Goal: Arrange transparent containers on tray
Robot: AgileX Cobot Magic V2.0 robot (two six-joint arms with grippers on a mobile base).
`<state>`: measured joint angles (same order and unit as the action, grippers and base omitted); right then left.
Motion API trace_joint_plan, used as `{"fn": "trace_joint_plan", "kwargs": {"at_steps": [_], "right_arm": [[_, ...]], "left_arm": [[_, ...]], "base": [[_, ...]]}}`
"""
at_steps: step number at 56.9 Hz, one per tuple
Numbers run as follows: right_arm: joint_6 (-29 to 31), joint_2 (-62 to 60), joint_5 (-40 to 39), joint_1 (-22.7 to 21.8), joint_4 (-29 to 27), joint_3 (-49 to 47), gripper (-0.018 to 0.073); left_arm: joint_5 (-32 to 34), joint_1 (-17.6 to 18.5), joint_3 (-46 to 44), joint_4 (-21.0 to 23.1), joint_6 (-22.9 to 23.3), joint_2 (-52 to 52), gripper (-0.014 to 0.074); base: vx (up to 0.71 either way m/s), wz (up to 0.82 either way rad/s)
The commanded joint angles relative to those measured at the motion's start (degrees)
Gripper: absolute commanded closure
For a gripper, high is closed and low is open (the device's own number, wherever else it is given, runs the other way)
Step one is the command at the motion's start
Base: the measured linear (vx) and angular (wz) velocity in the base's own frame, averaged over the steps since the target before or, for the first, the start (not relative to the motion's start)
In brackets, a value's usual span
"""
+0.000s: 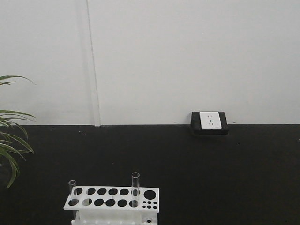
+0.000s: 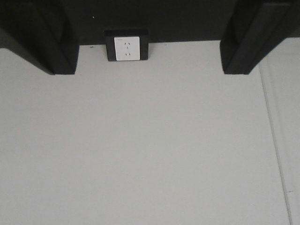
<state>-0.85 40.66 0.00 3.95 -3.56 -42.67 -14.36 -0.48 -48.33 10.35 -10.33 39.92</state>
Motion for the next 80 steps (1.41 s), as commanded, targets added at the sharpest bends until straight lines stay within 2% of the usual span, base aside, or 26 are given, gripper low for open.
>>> {"fn": "trace_joint_plan", "kwargs": {"at_steps": [1, 5, 11, 20, 26, 31, 37, 42, 49, 53, 58, 65, 74, 80], "right_arm": [[-1.6, 0.0, -7.5, -0.3, -1.2, -1.9, -0.0167], [-2.0, 0.0, -7.7, -0.3, -1.3, -1.9, -0.0155], [-1.5, 2.0, -8.5, 0.1, 1.3, -1.2, -0.012], [-2.1, 4.7, -18.5, 4.7, 7.3, 4.1, -0.0053], [-3.6, 7.3, -25.3, 9.9, 11.8, 9.0, -0.0011], [-5.4, 10.3, -29.2, 14.2, 14.7, 11.9, 0.0004], [-5.8, 15.0, -32.5, 18.7, 16.5, 13.4, 0.0008], [-5.8, 19.3, -35.8, 21.0, 16.5, 13.4, 0.0008], [-5.2, 24.3, -42.2, 21.9, 16.2, 13.4, 0.0008], [-5.1, 26.4, -44.3, 21.9, 15.9, 13.4, 0.0008], [-5.0, 28.0, -45.2, 21.9, 15.3, 13.4, 0.0008], [-4.5, 28.6, -45.2, 21.9, 14.0, 13.4, 0.0008], [-0.1, 28.6, -45.6, 21.9, 13.2, 13.4, 0.0008], [0.8, 28.6, -45.6, 21.9, 13.1, 13.4, 0.0008]], "left_arm": [[7.4, 0.4, -1.9, 1.8, 0.2, -0.1, 0.0], [8.6, 0.4, -1.9, 2.9, 0.2, 0.2, 0.0012], [9.3, 0.4, -1.1, 2.6, 0.0, 0.6, 0.0029], [13.8, 0.5, 6.4, 2.6, 0.0, 0.8, 0.0048], [21.8, 1.1, 14.6, 1.8, -0.2, 0.8, 0.0059], [30.9, 2.2, 22.1, 1.1, -0.2, 0.8, 0.0066], [40.8, 4.4, 29.6, -3.8, 1.2, 1.7, 0.0073], [45.9, 6.4, 32.8, -9.3, 6.1, 4.4, 0.0073], [52.4, 8.0, 33.2, -17.3, 17.4, 12.8, 0.0073], [58.2, 8.4, 33.2, -20.6, 21.2, 18.3, 0.0073], [64.8, 8.6, 33.1, -24.1, 22.3, 25.0, 0.0073], [69.6, 8.6, 30.6, -28.1, 22.3, 34.5, 0.0073], [73.5, 8.6, 25.2, -28.3, 22.3, 43.5, 0.0073], [73.6, 8.9, 22.2, -28.2, 22.3, 47.8, 0.0073]], "base": [[0.0, 0.0], [0.0, 0.0], [0.0, 0.0], [0.0, 0.0], [0.0, 0.0], [0.0, 0.0], [0.0, 0.0], [0.0, 0.0], [0.0, 0.0], [0.0, 0.0], [0.0, 0.0], [0.0, 0.0], [0.0, 0.0], [0.0, 0.0]]}}
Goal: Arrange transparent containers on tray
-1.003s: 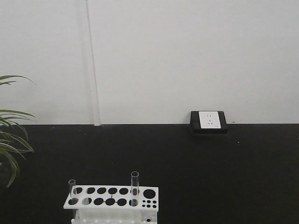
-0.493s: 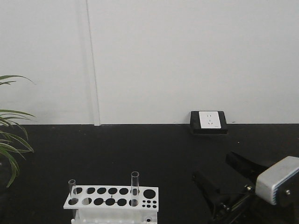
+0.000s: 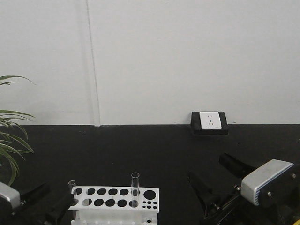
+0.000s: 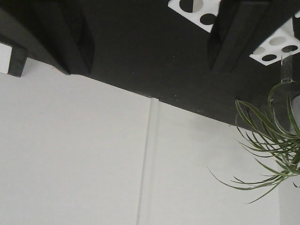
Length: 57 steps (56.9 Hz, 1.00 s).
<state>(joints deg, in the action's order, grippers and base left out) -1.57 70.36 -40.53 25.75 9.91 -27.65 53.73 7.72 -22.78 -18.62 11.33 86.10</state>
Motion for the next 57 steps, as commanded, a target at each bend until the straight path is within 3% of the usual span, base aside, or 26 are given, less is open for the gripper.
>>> {"fn": "trace_joint_plan", "kwargs": {"at_steps": [1, 42, 48, 57], "right_arm": [[1.6, -1.0, -5.1, 0.1, -0.4, -1.7, 0.0008], [2.7, -1.0, -5.1, 0.1, -1.7, -1.7, 0.0008], [3.1, -1.0, -5.1, 0.1, -2.6, -1.7, 0.0008], [3.1, -1.0, -5.1, 0.1, -2.6, -1.7, 0.0008]], "left_arm": [[5.5, 0.8, -3.9, 0.8, 0.6, 2.1, 0.0073], [8.1, 0.8, -14.8, 0.7, 1.0, 17.1, 0.0083], [8.7, 0.8, -14.8, 0.7, 1.0, 17.9, 0.0141], [10.8, 0.8, -14.8, 0.7, 1.0, 18.1, 0.0356]], "base": [[0.0, 0.0], [0.0, 0.0], [0.0, 0.0], [0.0, 0.0]]}}
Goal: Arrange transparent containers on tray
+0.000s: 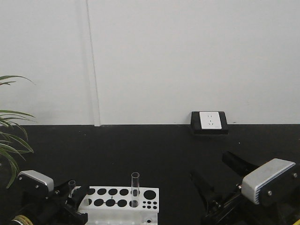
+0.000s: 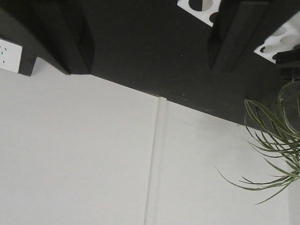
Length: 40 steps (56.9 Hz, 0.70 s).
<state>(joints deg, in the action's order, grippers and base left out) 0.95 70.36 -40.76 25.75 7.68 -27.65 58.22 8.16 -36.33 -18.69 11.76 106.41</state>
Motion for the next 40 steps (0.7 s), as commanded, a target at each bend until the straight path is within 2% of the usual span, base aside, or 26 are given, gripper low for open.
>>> {"fn": "trace_joint_plan", "kwargs": {"at_steps": [1, 9, 19, 24, 28, 34, 40], "right_arm": [[0.6, -1.0, -4.9, 0.1, -0.4, -1.7, 0.0008], [0.6, -1.0, -4.9, 0.1, -0.4, -1.7, 0.0008], [0.6, -1.0, -4.9, 0.1, -0.3, -1.7, 0.0008], [0.8, -1.0, -4.8, 0.1, -0.3, -1.7, 0.0008], [0.8, -1.0, -4.9, 0.1, -0.3, -1.7, 0.0008], [0.8, -1.0, -4.9, 0.1, -0.1, -1.7, 0.0008], [0.7, -1.0, -4.9, 0.1, 0.1, -1.7, 0.0008]], "left_arm": [[6.5, 0.4, -1.3, 0.8, 0.6, -2.3, 0.0379], [6.5, 0.4, -1.3, 0.8, 0.6, -2.3, 0.0607], [5.5, 0.4, -1.3, 0.8, 1.2, -3.5, 0.0603], [3.5, 0.4, -1.4, 0.8, 3.5, -6.7, 0.0604], [1.6, 0.4, -1.8, 0.8, 3.6, -10.1, 0.0603], [-3.9, 0.4, -4.0, -0.4, 3.6, -16.2, 0.0602], [-13.0, 0.4, -7.9, -3.8, 3.6, -22.6, 0.0602]], "base": [[0.0, 0.0], [0.0, 0.0], [0.0, 0.0], [0.0, 0.0], [0.0, 0.0], [0.0, 0.0], [0.0, 0.0]]}}
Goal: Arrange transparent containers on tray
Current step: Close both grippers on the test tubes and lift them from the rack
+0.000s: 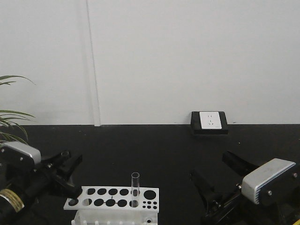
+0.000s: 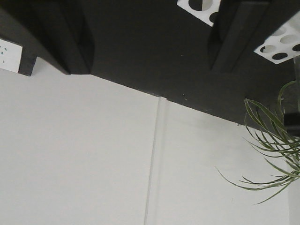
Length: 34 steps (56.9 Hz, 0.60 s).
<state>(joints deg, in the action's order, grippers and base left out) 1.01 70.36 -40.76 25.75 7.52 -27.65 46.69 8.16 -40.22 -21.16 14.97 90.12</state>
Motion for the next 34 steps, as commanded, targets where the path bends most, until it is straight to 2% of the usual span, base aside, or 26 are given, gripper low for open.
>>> {"fn": "trace_joint_plan", "kwargs": {"at_steps": [1, 4, 10, 16, 23, 34], "right_arm": [[0.5, -1.0, -4.8, 0.1, 0.4, -1.7, 0.0008], [0.0, -1.0, -4.5, 0.1, 0.5, -1.7, 0.0008], [-2.3, -0.7, -1.7, 0.1, 1.9, -1.7, 0.0008], [-5.3, 1.9, -1.0, 0.1, 7.6, -1.9, 0.0008], [-11.1, 8.1, -3.4, 0.1, 13.8, -4.5, 0.0008], [-15.4, 17.8, -9.7, 0.1, 19.1, -10.8, 0.0008]], "left_arm": [[-4.2, 0.4, -4.9, -2.0, 0.6, -7.5, 0.0602], [-8.7, 0.4, -6.7, -3.8, 1.8, -10.2, 0.0602], [-22.1, 0.4, -11.9, -6.7, 7.5, -15.4, 0.0602], [-29.8, 0.4, -14.6, -8.8, 9.8, -18.7, 0.0602], [-31.2, 0.4, -14.7, -8.8, 10.1, -21.1, 0.0602], [-31.2, 0.4, -14.7, -8.8, 14.9, -23.2, 0.0602]], "base": [[0.0, 0.0], [0.0, 0.0], [0.0, 0.0], [0.0, 0.0], [0.0, 0.0], [0.0, 0.0]]}}
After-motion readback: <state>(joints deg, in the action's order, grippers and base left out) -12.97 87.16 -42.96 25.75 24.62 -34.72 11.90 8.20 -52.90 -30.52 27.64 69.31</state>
